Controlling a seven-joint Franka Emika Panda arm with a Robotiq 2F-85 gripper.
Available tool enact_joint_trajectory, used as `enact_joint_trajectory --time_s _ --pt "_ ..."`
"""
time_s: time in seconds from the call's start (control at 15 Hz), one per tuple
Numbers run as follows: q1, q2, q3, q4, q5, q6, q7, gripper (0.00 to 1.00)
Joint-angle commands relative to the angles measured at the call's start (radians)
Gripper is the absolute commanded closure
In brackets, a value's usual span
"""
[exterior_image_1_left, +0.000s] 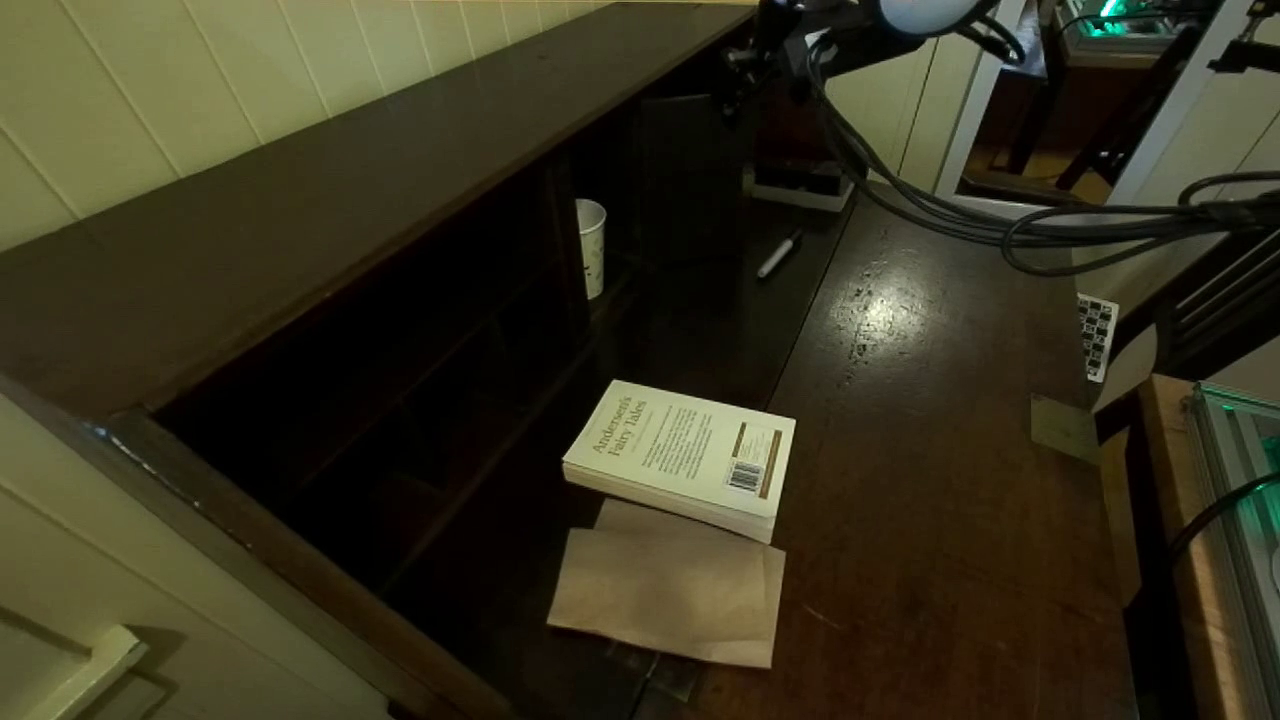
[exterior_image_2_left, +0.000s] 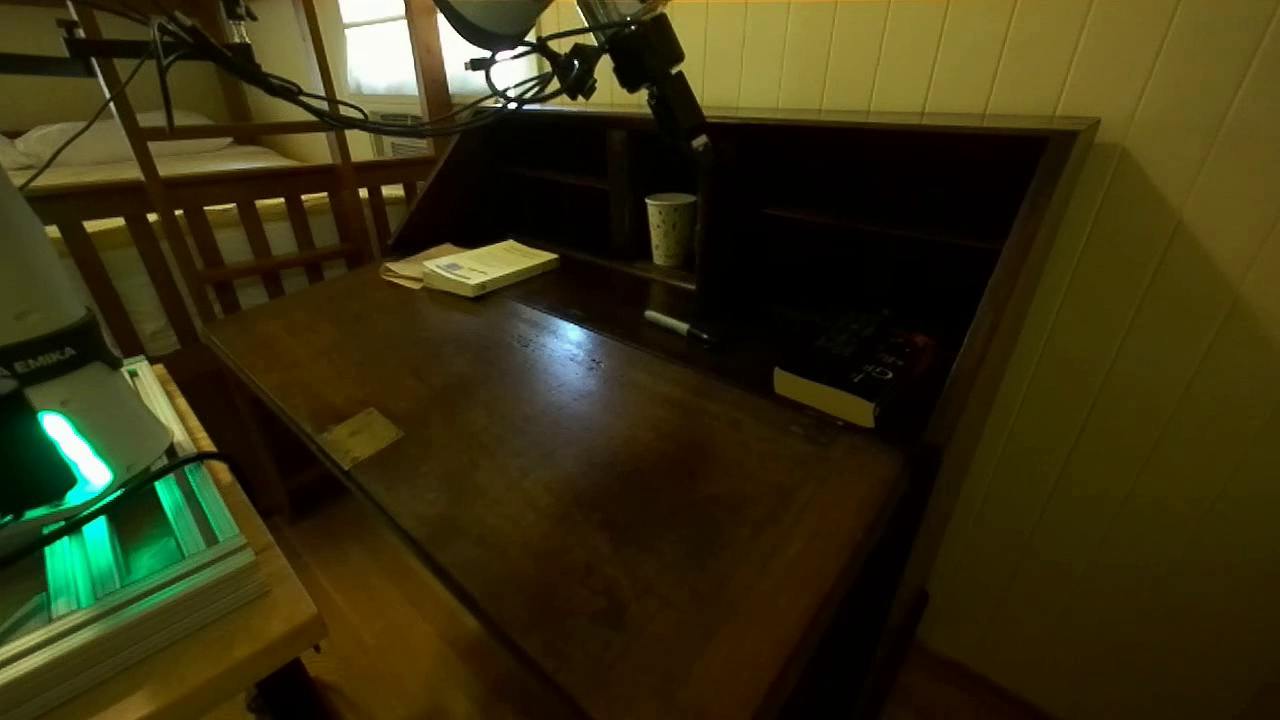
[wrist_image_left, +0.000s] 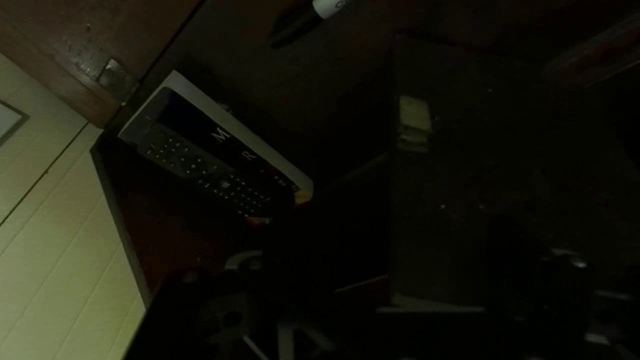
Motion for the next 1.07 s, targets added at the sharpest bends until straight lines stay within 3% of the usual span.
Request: enact_joint_trajectory --time_s 0.0,0.47,1.0 --pt "0.014 0.052 -0.020 0.050 0.008 0.029 0.058 0.00" --pt "0.017 0.036 -0.021 0.043 0.047 -0.024 0.057 0.00" --pt "0.007 -0.040 0.017 -0.015 0.213 -0.137 -0.132 0.00"
